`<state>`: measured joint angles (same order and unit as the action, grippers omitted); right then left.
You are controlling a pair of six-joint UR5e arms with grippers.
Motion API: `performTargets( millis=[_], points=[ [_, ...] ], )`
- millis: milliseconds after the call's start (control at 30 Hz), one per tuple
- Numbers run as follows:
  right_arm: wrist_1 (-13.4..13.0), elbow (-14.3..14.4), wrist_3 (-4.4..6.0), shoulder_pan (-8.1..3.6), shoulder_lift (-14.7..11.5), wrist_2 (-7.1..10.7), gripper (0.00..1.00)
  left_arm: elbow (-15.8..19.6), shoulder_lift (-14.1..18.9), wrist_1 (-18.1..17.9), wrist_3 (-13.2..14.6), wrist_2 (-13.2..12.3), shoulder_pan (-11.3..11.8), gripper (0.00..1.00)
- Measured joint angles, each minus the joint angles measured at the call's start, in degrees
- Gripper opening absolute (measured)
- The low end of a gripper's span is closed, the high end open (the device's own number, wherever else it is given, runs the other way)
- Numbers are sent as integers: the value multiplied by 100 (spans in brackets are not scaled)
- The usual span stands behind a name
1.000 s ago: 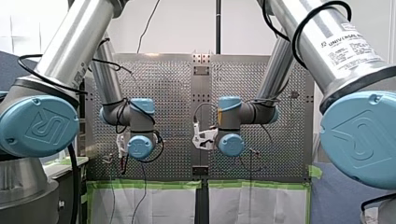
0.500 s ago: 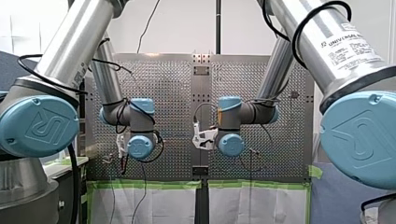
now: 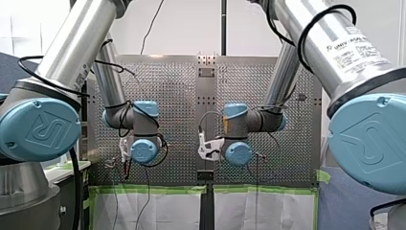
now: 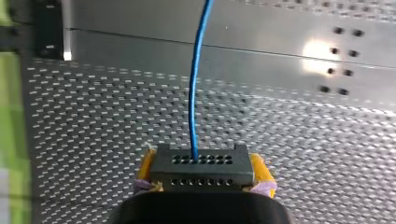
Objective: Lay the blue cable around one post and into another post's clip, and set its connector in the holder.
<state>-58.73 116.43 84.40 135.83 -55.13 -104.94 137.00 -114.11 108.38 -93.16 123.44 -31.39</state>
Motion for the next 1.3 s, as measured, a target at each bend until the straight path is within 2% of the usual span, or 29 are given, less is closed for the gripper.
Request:
performTargets(
  millis=[167,567,867,1067,1300],
  points=[
    [8,6,0,1,88,-1,0,0,0,0,0,0,-1,0],
    [10,8,-1,1,102,-1,0,17,-15,-16,-15,-15,-14,0],
    [10,8,-1,1,102,-1,0,365,-211,-210,-378,-397,-51,0],
    [10,8,-1,1,102,-1,0,426,-218,-219,-459,-689,-53,0],
    [9,8,-1,1,102,0,0,430,-220,-220,-465,-753,-53,0]
  ],
)
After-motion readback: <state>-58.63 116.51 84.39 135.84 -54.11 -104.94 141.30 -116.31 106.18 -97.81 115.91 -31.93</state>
